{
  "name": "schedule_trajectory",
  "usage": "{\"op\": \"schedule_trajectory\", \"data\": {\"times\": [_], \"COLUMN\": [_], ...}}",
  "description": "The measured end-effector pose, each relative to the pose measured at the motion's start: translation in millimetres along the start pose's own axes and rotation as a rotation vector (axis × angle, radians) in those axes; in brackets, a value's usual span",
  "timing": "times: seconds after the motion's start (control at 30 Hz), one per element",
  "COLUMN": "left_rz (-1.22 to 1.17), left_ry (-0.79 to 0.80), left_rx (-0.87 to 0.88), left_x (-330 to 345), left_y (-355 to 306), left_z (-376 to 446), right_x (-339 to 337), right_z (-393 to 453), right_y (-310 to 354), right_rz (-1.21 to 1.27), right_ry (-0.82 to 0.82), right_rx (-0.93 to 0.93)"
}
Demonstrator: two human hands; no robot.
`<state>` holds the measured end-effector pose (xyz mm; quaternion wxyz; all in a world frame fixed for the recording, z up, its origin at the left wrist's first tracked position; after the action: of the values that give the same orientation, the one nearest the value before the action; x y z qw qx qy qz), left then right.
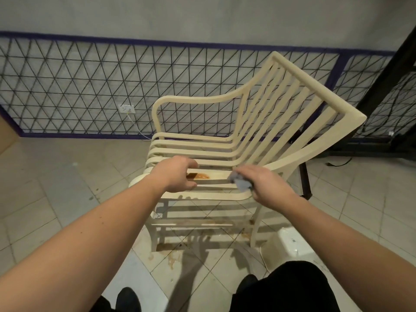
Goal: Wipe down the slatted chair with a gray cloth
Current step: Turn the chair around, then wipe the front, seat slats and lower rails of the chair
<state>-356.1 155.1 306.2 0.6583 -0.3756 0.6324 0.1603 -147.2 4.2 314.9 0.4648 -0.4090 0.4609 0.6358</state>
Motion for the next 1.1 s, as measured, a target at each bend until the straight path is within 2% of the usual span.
{"op": "schedule_trajectory", "data": {"times": [0.1,0.17,0.23,0.33,0.43,0.53,0.6,0.77,0.87,1.1], "left_rz": [-0.019,-0.021,-0.044,-0.094,-0.266,-0.775,-0.967,-0.834,-0.926,-1.121], "left_ry": [-0.002,-0.010,-0.019,-0.060,-0.097,0.022,0.083,0.067,0.022,0.054], "left_rx": [-0.016,-0.012,0.012,0.055,0.094,0.136,0.162,0.117,0.061,0.068], "left_x": [-0.7,1.0,2.5,1.7,-2.3,-6.5,-8.3,-11.9,-20.6,-28.6], "left_y": [8.3,6.1,-1.5,-13.2,-20.5,-30.4,-38.6,-51.6,-53.6,-78.2], "left_z": [-3.2,-3.8,-2.5,-0.2,-0.9,-5.9,-9.5,-13.1,-16.6,-19.5], "right_x": [-21.8,-19.8,-4.2,18.0,11.3,-4.3,-12.7,-37.0,-46.9,-44.7], "right_z": [10.8,17.1,19.3,16.2,15.8,15.7,16.4,17.8,17.5,17.2], "right_y": [-22.8,-26.4,-13.4,7.6,11.8,9.0,7.8,12.5,9.3,17.7], "right_rz": [0.038,-0.031,-0.080,-0.055,0.297,0.516,0.572,0.796,0.975,1.240], "right_ry": [-0.101,-0.014,0.113,0.163,0.124,0.002,-0.036,-0.028,-0.082,-0.025], "right_rx": [0.278,0.378,0.340,0.209,0.269,0.374,0.427,0.483,0.546,0.592]}}
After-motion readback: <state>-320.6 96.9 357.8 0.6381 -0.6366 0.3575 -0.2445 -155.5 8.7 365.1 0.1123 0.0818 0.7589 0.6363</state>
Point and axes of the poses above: each hand's wrist, its own z-axis towards the middle knuckle, its own x-axis out of the palm, y = z × x, the point moved 3 cm from there along z, towards the middle knuckle, and after that the axes turned 5 degrees about -z, right-handed, at the moved point
